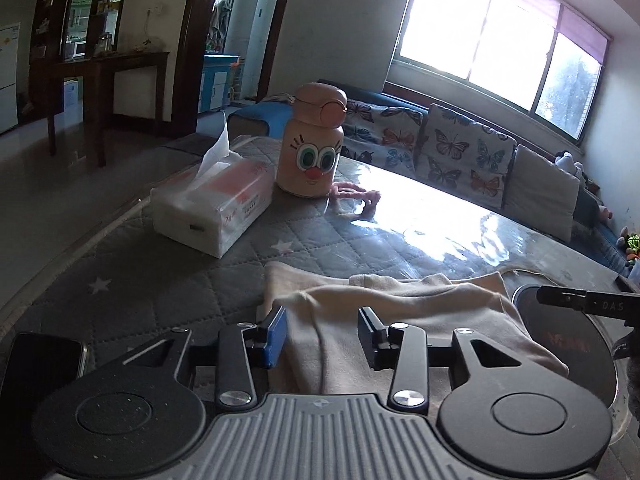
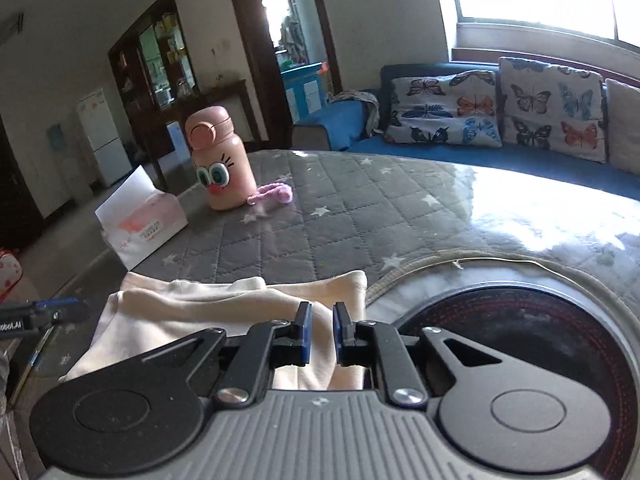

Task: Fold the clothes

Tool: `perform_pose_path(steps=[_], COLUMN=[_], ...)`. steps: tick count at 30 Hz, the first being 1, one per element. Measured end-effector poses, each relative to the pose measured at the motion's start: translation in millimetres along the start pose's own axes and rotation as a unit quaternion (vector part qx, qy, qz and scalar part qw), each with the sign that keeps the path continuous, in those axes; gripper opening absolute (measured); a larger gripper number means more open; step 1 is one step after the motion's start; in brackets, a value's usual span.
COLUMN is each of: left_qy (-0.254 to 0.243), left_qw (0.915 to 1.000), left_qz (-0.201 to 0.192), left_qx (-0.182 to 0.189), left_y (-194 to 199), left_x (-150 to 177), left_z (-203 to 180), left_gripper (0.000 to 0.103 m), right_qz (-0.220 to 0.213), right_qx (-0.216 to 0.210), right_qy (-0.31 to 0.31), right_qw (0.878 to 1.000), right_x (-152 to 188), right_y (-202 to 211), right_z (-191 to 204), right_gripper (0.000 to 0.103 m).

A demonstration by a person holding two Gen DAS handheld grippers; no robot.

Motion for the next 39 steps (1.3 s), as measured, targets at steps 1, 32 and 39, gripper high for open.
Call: perform_pose_path(steps=[1, 32, 39], left_qy=[-0.002, -0.05, -0.068], left_qw=[1.0, 0.9978, 0.9968], left_qz=[-0.001, 0.027, 0.02], left_qx=[0.001, -0.035, -0.035], left_y=[-1, -35, -10], left_x=[-2, 5, 17], left_z=[-2, -16, -27], left_gripper=[0.042, 0.075, 0.093], right_qz=[0.001, 0.038, 0.04], right_qx=[-0.003, -0.038, -0.042], right_qy=[0.003, 0.134, 0.149], right_qw=[1.0, 0.99, 0.987], right_x=[0, 1, 18], right_y=[-2, -44, -19], right_z=[2, 71, 84], right_gripper=[0.011, 0.072, 0.082])
Point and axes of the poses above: each gripper's, at about its wrist camera, not at the fingertips, and y roughly against the way its jaws point, z to its left, x to its underside, the point moved 9 cm from there along -y, roughly the way its jaws point, and after that the axes turned 3 degrees about y, right-handed, at the moved point
